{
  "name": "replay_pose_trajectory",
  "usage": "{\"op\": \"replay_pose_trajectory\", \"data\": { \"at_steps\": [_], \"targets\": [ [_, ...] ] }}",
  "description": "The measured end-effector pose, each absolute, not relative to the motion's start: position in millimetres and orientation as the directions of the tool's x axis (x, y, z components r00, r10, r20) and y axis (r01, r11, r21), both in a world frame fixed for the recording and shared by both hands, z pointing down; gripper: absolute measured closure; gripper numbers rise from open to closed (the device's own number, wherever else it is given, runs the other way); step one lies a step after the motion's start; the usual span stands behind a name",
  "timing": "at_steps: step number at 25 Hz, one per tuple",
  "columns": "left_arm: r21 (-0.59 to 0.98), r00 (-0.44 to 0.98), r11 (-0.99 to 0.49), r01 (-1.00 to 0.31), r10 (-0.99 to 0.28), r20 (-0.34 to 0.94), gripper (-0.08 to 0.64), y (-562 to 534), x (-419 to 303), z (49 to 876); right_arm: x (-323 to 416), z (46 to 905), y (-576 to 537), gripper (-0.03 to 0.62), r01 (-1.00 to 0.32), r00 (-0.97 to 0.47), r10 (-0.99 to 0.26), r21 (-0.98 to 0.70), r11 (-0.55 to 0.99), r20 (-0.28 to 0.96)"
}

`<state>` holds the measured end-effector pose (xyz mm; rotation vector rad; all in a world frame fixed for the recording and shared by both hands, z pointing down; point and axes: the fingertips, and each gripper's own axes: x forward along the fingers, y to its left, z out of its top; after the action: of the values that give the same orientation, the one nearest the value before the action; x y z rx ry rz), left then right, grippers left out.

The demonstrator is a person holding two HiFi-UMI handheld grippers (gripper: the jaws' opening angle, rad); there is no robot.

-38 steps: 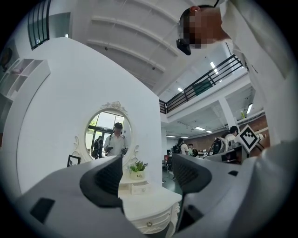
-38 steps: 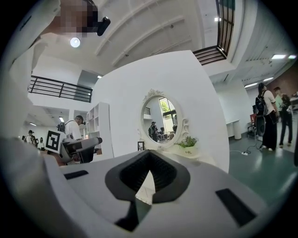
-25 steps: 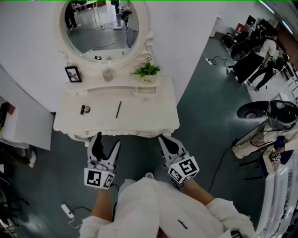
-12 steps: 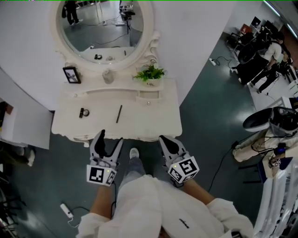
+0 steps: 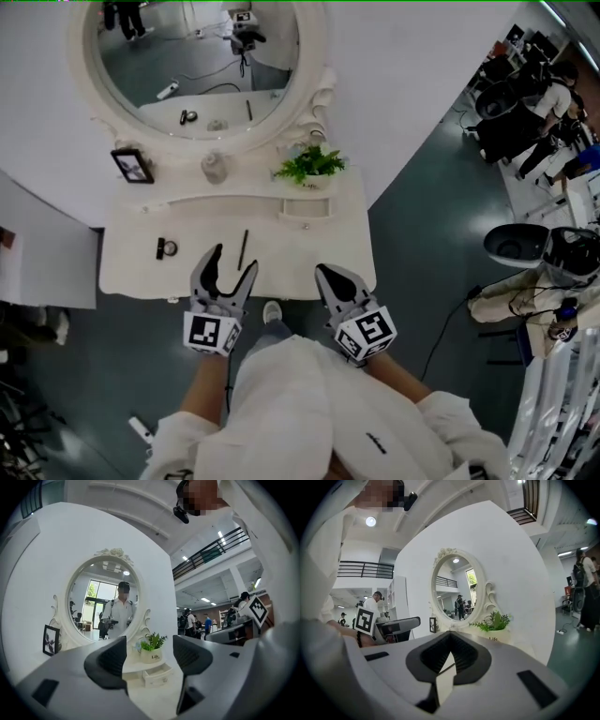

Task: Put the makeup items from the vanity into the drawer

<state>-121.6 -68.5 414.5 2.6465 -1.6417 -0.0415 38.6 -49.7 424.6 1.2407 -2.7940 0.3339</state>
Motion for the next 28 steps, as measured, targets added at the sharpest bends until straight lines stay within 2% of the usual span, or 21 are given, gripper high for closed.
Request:
{"op": "replay_pose_trajectory", "data": {
  "at_steps": [12,18,28],
  "targets": [
    [0.113,0.432,-0.417,-0.902,-0.873,0.226,0.239,-155,-141,510,-32,493,-138,0.575,-0.711,-0.702,-0.65,-0.236,0.662,0.291],
    [0.159,0.443,-0.414,-0.896,-0.82,0.362,0.241,-162,-144,569,-54,530,-150,0.575,-0.714,-0.698,-0.62,-0.278,0.643,0.359],
    [0.186,0.39,-0.343,-0.921,-0.775,0.498,0.259,-171,-143,633,-73,583,-156,0.575,-0.671,-0.734,-0.529,-0.335,0.662,0.426]
  ]
}}
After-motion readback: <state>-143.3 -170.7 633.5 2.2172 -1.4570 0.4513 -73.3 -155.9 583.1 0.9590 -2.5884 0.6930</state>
